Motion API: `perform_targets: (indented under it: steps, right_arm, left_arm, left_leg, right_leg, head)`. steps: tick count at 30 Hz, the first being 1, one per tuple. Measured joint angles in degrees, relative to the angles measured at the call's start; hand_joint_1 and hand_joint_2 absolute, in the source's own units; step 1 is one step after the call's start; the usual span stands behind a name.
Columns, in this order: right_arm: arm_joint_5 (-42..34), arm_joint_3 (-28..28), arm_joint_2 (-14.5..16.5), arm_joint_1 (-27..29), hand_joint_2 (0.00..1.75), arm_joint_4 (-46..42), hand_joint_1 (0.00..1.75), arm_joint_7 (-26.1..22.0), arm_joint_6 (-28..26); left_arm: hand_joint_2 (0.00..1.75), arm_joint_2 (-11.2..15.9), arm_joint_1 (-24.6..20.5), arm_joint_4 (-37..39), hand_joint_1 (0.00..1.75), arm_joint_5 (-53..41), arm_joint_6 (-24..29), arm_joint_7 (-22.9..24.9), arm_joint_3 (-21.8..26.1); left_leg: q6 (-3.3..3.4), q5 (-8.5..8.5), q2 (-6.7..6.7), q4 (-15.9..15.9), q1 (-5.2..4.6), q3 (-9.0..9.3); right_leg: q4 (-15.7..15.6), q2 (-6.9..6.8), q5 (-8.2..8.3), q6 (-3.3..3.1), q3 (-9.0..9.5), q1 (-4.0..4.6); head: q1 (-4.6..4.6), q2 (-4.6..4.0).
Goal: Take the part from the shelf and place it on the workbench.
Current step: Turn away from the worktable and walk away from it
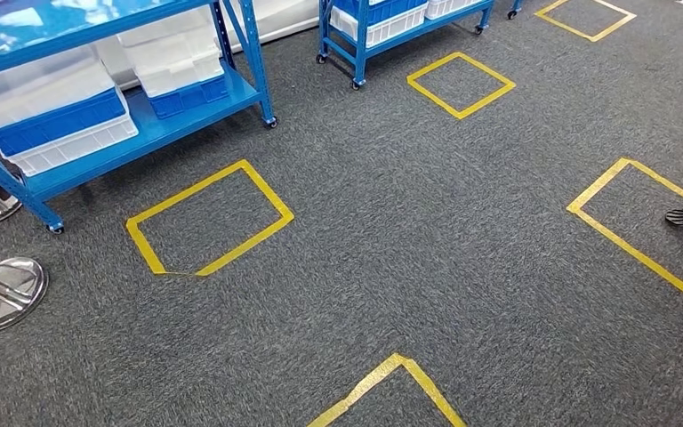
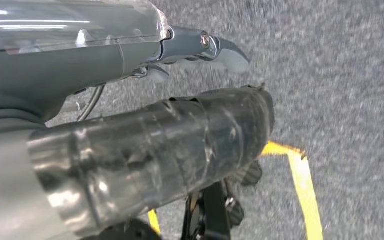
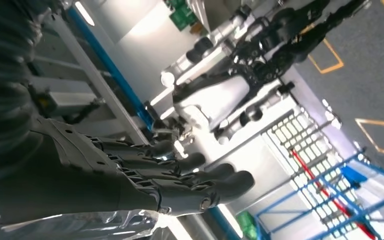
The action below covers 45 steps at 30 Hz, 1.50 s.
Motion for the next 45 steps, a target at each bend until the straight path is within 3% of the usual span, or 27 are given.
perform_targets:
  steps: [2, 3, 6, 7, 8, 9, 11, 13, 16, 18, 21, 22, 23, 24, 27, 29, 31, 33, 36, 37, 38, 39, 40, 42, 43, 45]
  right_arm:
    - [0.0, 0.0, 0.0, 0.0, 1.75, 0.0, 0.00, 0.0, 0.0]
    - [0.0, 0.0, 0.0, 0.0, 1.75, 0.0, 0.00, 0.0, 0.0]
    - [0.0, 0.0, 0.0, 0.0, 1.75, 0.0, 0.00, 0.0, 0.0]
    - [0.0, 0.0, 0.0, 0.0, 1.75, 0.0, 0.00, 0.0, 0.0]
    - [0.0, 0.0, 0.0, 0.0, 1.75, 0.0, 0.00, 0.0, 0.0]
    - [0.0, 0.0, 0.0, 0.0, 1.75, 0.0, 0.00, 0.0, 0.0]
    - [0.0, 0.0, 0.0, 0.0, 1.75, 0.0, 0.00, 0.0, 0.0]
    - [0.0, 0.0, 0.0, 0.0, 1.75, 0.0, 0.00, 0.0, 0.0]
    - [0.0, 0.0, 0.0, 0.0, 1.75, 0.0, 0.00, 0.0, 0.0]
    - [0.0, 0.0, 0.0, 0.0, 1.75, 0.0, 0.00, 0.0, 0.0]
    - [0.0, 0.0, 0.0, 0.0, 1.75, 0.0, 0.00, 0.0, 0.0]
    - [0.0, 0.0, 0.1, 0.0, 1.75, 0.0, 0.00, 0.0, 0.0]
    - [0.0, 0.0, 0.1, 0.0, 1.75, 0.0, 0.00, 0.0, 0.0]
    - [0.0, 0.0, 0.1, 0.0, 1.75, 0.0, 0.00, 0.0, 0.0]
    - [0.0, 0.0, 0.1, 0.0, 1.75, 0.0, 0.00, 0.0, 0.0]
    - [0.0, 0.0, 0.0, 0.0, 1.75, 0.0, 0.00, 0.0, 0.0]
    - [0.0, 0.0, 0.0, 0.0, 1.75, 0.0, 0.00, 0.0, 0.0]
    - [0.0, 0.0, 0.0, 0.0, 1.75, 0.0, 0.00, 0.0, 0.0]
    - [0.0, 0.0, -0.1, 0.0, 1.75, 0.0, 0.00, 0.0, 0.0]
    - [0.0, 0.0, 0.0, 0.0, 1.75, 0.0, 0.00, 0.0, 0.0]
    - [0.0, 0.0, 0.0, 0.0, 1.75, 0.0, 0.00, 0.0, 0.0]
    - [0.0, 0.0, 0.0, 0.0, 1.75, 0.0, 0.00, 0.0, 0.0]
    - [0.0, 0.0, 0.0, 0.0, 1.75, 0.0, 0.00, 0.0, 0.0]
    - [0.0, 0.0, 0.0, 0.0, 1.75, 0.0, 0.00, 0.0, 0.0]
    - [0.0, 0.0, 0.0, 0.0, 1.75, 0.0, 0.00, 0.0, 0.0]
    - [0.0, 0.0, -0.1, 0.0, 1.75, 0.0, 0.00, 0.0, 0.0]
  left_arm:
    - [0.00, 0.0, 0.0, 0.0, 0.00, 0.0, 0.0, 0.0, 0.0]
    - [0.00, 0.0, 0.0, 0.0, 0.00, 0.0, 0.0, 0.0, 0.0]
    - [0.00, 0.0, 0.0, 0.0, 0.00, 0.0, 0.0, 0.0, 0.0]
    - [0.00, 0.0, 0.1, 0.0, 0.00, 0.0, 0.0, 0.0, 0.0]
    - [0.00, 0.0, 0.1, 0.0, 0.00, 0.0, 0.0, 0.0, 0.0]
    - [0.00, 0.0, 0.1, 0.0, 0.00, 0.0, 0.0, 0.0, 0.0]
    - [0.00, 0.0, 0.2, 0.0, 0.00, 0.0, 0.0, 0.0, 0.0]
    - [0.00, 0.0, 0.1, 0.0, 0.00, 0.0, 0.0, 0.0, 0.0]
    - [0.00, 0.0, 0.0, 0.0, 0.00, 0.0, 0.0, 0.0, 0.0]
    - [0.00, 0.0, 0.0, 0.0, 0.00, 0.0, 0.0, 0.0, 0.0]
    - [0.00, 0.0, 0.1, 0.0, 0.00, 0.0, 0.0, 0.0, 0.0]
    - [0.00, 0.0, 0.1, 0.0, 0.00, 0.0, 0.0, 0.0, 0.0]
    - [0.00, 0.0, 0.1, 0.0, 0.00, 0.0, 0.0, 0.0, 0.0]
    - [0.00, 0.0, 0.1, 0.0, 0.00, 0.0, 0.0, 0.0, 0.0]
    - [0.00, 0.0, 0.1, 0.0, 0.00, 0.0, 0.0, 0.0, 0.0]
    - [0.00, 0.0, 0.0, 0.0, 0.00, 0.0, 0.0, 0.0, 0.0]
    - [0.00, 0.0, 0.0, 0.0, 0.00, 0.0, 0.0, 0.0, 0.0]
    - [0.00, 0.0, 0.0, 0.0, 0.00, 0.0, 0.0, 0.0, 0.0]
    - [0.00, 0.0, 0.0, 0.0, 0.00, 0.0, 0.0, 0.0, 0.0]
    - [0.00, 0.0, 0.0, 0.0, 0.00, 0.0, 0.0, 0.0, 0.0]
    - [0.00, 0.0, 0.1, 0.0, 0.00, 0.0, 0.0, 0.0, 0.0]
    - [0.00, 0.0, 0.1, 0.0, 0.00, 0.0, 0.0, 0.0, 0.0]
    - [0.00, 0.0, 0.2, 0.0, 0.00, 0.0, 0.0, 0.0, 0.0]
    - [0.00, 0.0, 0.2, 0.0, 0.00, 0.0, 0.0, 0.0, 0.0]
    - [0.00, 0.0, 0.1, 0.0, 0.00, 0.0, 0.0, 0.0, 0.0]
    - [0.00, 0.0, 0.1, 0.0, 0.00, 0.0, 0.0, 0.0, 0.0]
  left_leg:
    - [-0.61, -0.84, -0.06, 0.9, 0.00, -0.30]
    - [-0.92, -2.10, -0.09, 2.7, 0.05, -1.06]
    - [-1.55, -7.40, -0.13, 13.3, 0.50, -5.97]
    - [-1.67, -8.00, -0.12, 15.7, 0.60, -7.17]
    - [-1.74, -7.40, -0.12, 16.1, 0.69, -7.41]
    - [-1.72, -5.71, -0.11, 14.1, 0.78, -6.49]
    - [-1.43, -1.67, -0.11, 6.2, 0.88, -2.71]
    - [-1.13, -0.02, -0.11, 0.8, 0.75, -0.24]
    - [-0.56, 0.26, -0.10, -0.3, 0.64, 0.03]
    - [0.19, 0.76, 0.00, -1.1, 0.81, 0.32]
    - [0.70, 0.97, 0.10, -1.4, 0.75, 0.29]
    - [0.75, 0.94, 0.10, -1.3, 0.66, 0.25]
    - [0.79, 0.89, 0.09, -1.2, 0.58, 0.24]
    - [0.80, 0.80, 0.08, -1.1, 0.54, 0.28]
    - [0.48, 0.28, 0.00, -0.5, 0.42, 0.40]
    - [0.08, 0.07, -0.04, -0.2, 0.26, 0.23]
    - [-0.35, 0.01, -0.06, -0.2, 0.16, 0.18]
    - [-0.91, -1.20, -0.10, 1.2, 0.18, -0.35]
    - [-1.62, -6.52, -0.14, 11.2, 0.53, -4.93]
    - [-1.76, -7.75, -0.14, 14.6, 0.62, -6.60]
    - [-1.84, -7.83, -0.14, 16.3, 0.68, -7.43]
    - [-1.85, -6.74, -0.13, 15.7, 0.73, -7.20]
    - [-1.77, -4.73, -0.13, 12.8, 0.78, -5.84]
    - [-1.39, -1.01, -0.12, 4.5, 0.76, -2.01]
    - [-1.22, -0.14, -0.11, 1.7, 0.69, -0.67]
    - [-1.00, -0.07, -0.12, -0.1, 0.50, 0.07]
  right_leg:
    - [-0.4, -0.09, 0.24, -0.64, 0.13, -0.32]
    - [-0.6, -0.14, 0.37, -0.96, 0.18, -0.50]
    - [-0.7, -0.22, 0.43, -1.35, 0.10, -0.49]
    - [-0.7, -0.22, 0.42, -1.35, 0.09, -0.49]
    - [-0.6, -0.22, 0.39, -1.34, 0.13, -0.51]
    - [-0.6, -0.21, 0.34, -1.30, 0.23, -0.52]
    - [-0.6, -0.18, 0.17, -1.11, 0.48, -0.47]
    - [-0.5, -0.16, 0.13, -0.71, 0.45, -0.28]
    - [-0.6, -0.15, 0.29, 0.28, 0.38, -0.36]
    - [1.0, -0.16, -1.08, 0.76, -0.21, -0.49]
    - [10.6, -0.16, -6.27, 1.15, -4.68, -0.49]
    - [13.5, -0.16, -7.16, 1.25, -6.06, -0.49]
    - [14.6, -0.17, -6.98, 1.27, -6.63, -0.51]
    - [13.4, -0.17, -5.67, 1.23, -6.07, -0.50]
    - [2.9, -0.12, -0.65, 0.75, -0.90, -0.33]
    - [-0.1, -0.05, -0.10, 0.34, 0.39, 0.00]
    - [-0.3, -0.03, 0.06, -0.12, 0.28, -0.01]
    - [-0.7, -0.09, 0.30, -0.79, 0.43, -0.33]
    - [-0.9, -0.22, 0.42, -1.37, 0.34, -0.39]
    - [-0.8, -0.23, 0.40, -1.40, 0.26, -0.37]
    - [-0.7, -0.24, 0.36, -1.43, 0.25, -0.37]
    - [-0.7, -0.23, 0.31, -1.42, 0.30, -0.38]
    - [-0.6, -0.21, 0.24, -1.39, 0.42, -0.39]
    - [-0.5, -0.18, 0.06, -1.16, 0.64, -0.27]
    - [-0.5, -0.17, 0.04, -0.96, 0.63, -0.16]
    - [-0.5, -0.16, 0.14, -0.40, 0.49, -0.04]
  head:
    - [-0.02, 0.00]
    - [-0.03, 0.00]
    - [-0.03, 0.00]
    - [-0.03, 0.00]
    - [-0.03, 0.00]
    - [-0.03, 0.00]
    - [-0.03, 0.00]
    - [-0.02, 0.00]
    - [-0.01, -0.01]
    - [0.04, -0.01]
    - [0.07, 0.00]
    - [0.06, 0.00]
    - [0.06, -0.01]
    - [0.06, -0.01]
    - [0.05, 0.00]
    - [0.03, 0.00]
    - [0.03, 0.00]
    - [0.02, 0.00]
    - [0.00, 0.00]
    - [0.00, 0.00]
    - [-0.01, 0.00]
    - [-0.01, 0.00]
    - [-0.01, 0.00]
    - [0.01, 0.00]
    - [0.01, 0.00]
    - [0.02, -0.01]
